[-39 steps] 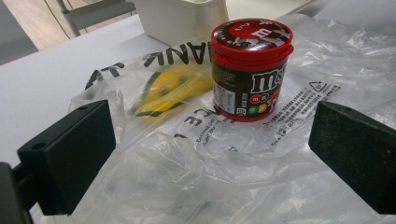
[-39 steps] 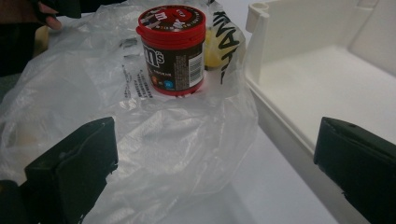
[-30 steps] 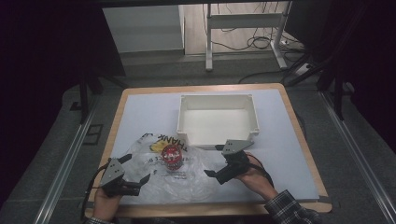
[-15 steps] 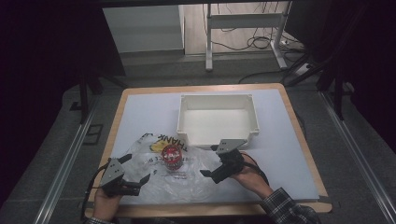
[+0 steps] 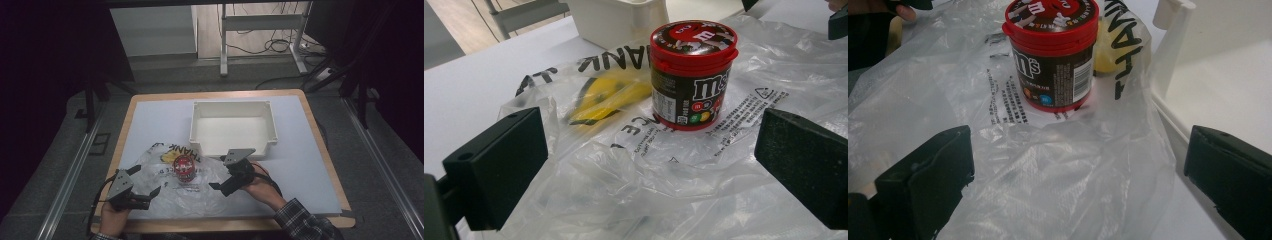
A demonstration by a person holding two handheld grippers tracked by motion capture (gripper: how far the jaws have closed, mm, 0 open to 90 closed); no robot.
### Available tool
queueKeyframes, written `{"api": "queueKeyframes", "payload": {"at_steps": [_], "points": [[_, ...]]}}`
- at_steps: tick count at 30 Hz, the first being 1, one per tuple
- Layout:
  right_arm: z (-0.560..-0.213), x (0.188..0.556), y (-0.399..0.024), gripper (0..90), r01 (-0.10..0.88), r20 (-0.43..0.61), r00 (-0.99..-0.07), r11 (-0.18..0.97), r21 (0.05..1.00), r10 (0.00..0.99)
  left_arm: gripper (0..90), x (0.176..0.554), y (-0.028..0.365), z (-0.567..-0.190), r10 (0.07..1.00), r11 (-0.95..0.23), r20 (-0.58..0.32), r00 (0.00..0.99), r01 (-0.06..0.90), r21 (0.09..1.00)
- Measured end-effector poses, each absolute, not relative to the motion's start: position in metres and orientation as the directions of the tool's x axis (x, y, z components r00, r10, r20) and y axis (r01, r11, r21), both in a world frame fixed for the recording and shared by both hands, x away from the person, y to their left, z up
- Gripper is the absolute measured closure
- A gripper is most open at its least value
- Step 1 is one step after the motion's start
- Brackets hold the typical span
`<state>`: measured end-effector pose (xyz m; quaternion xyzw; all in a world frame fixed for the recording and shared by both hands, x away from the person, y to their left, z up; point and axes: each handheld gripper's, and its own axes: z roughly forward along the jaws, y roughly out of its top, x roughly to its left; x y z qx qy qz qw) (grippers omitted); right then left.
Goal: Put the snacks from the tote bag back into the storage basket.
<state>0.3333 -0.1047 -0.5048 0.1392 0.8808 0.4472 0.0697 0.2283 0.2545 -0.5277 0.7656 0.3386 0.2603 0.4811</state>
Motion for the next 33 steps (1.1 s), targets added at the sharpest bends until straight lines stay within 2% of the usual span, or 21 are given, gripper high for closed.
{"api": "queueKeyframes", "payload": {"at_steps": [33], "points": [[-0.512,0.338,-0.069,0.1,0.194,0.036,-0.962,0.584,0.788,0.271,0.8,0.228,0.253,-0.529,0.757,-0.318,0.076,0.648,0.265,0.91]]}}
